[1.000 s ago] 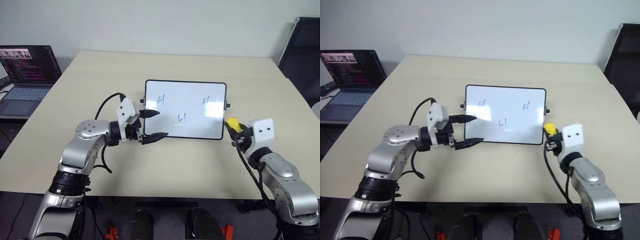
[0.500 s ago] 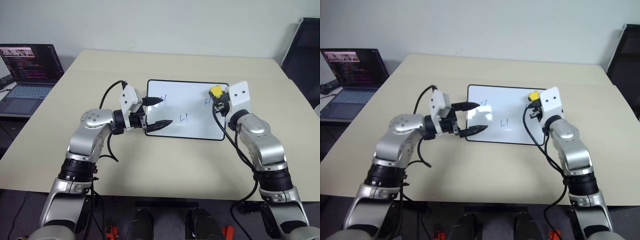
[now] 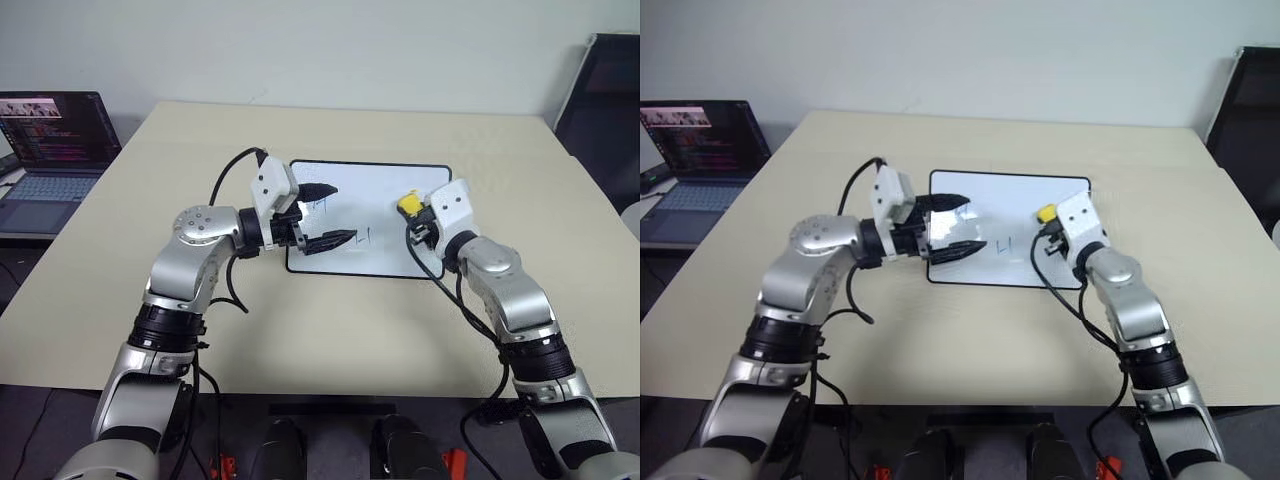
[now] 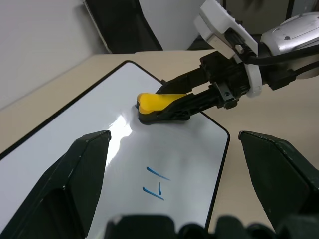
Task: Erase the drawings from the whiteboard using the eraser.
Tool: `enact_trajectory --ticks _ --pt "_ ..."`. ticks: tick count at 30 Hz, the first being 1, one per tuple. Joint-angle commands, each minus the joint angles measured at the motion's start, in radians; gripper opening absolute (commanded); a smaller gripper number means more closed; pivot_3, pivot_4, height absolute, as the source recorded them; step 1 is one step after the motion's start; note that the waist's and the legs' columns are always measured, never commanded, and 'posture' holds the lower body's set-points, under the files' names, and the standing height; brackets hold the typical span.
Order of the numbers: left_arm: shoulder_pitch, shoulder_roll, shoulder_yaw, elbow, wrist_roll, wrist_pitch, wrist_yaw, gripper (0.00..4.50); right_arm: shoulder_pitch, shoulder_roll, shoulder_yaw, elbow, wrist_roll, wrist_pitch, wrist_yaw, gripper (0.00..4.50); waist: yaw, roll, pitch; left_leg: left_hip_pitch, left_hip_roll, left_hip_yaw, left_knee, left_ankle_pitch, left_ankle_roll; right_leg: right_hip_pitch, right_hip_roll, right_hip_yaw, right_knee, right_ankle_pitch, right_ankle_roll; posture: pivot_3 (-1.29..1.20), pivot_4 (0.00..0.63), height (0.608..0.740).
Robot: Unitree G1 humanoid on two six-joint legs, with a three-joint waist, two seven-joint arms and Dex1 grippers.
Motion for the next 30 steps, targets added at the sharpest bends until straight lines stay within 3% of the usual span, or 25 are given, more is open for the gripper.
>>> enact_trajectory --ticks 1,8,19,26,30 --pt "0.013 0.035 -0.002 -0.021 0.036 -0.003 0.008 4.50 -0.015 -0.014 0.017 -0.008 -0.052 0.007 -0.002 1.15 -0.004 0.000 0.000 0.000 0.000 0.000 0.000 0.000 0.000 0.000 0.000 0.000 0.000 0.000 0.000 0.00 0.150 0.740" --pt "0.037 0.051 0.002 -0.015 0.060 0.008 0.008 4.50 -0.087 0.024 -0.015 0.081 -0.113 -0.082 -0.093 1.15 -0.008 0.000 0.000 0.000 0.000 0.000 0.001 0.000 0.000 0.000 0.000 0.000 0.000 0.001 0.000 0.00 0.150 0.740" --pt "0.045 0.044 0.013 -0.010 0.061 0.006 0.017 4.50 -0.020 -0.017 0.030 0.012 -0.089 0.039 0.069 1.14 -0.009 0.000 0.000 0.000 0.000 0.000 0.000 0.000 0.000 0.000 0.000 0.000 0.000 0.001 0.000 0.00 0.150 0.740" --pt "0.054 0.044 0.014 -0.005 0.056 -0.004 0.017 4.50 -0.056 -0.008 -0.068 0.049 -0.131 -0.017 -0.065 1.14 -0.007 0.000 0.000 0.000 0.000 0.000 0.002 0.000 0.000 0.001 0.000 0.000 0.000 0.001 0.000 0.00 0.150 0.740" --pt "0.055 0.041 0.014 -0.001 0.056 -0.009 0.018 4.50 -0.055 -0.006 -0.057 0.056 -0.132 -0.011 -0.052 1.14 -0.007 0.000 0.000 0.000 0.000 0.000 0.002 0.000 0.000 0.001 0.000 0.000 -0.001 0.001 0.000 0.00 0.150 0.740"
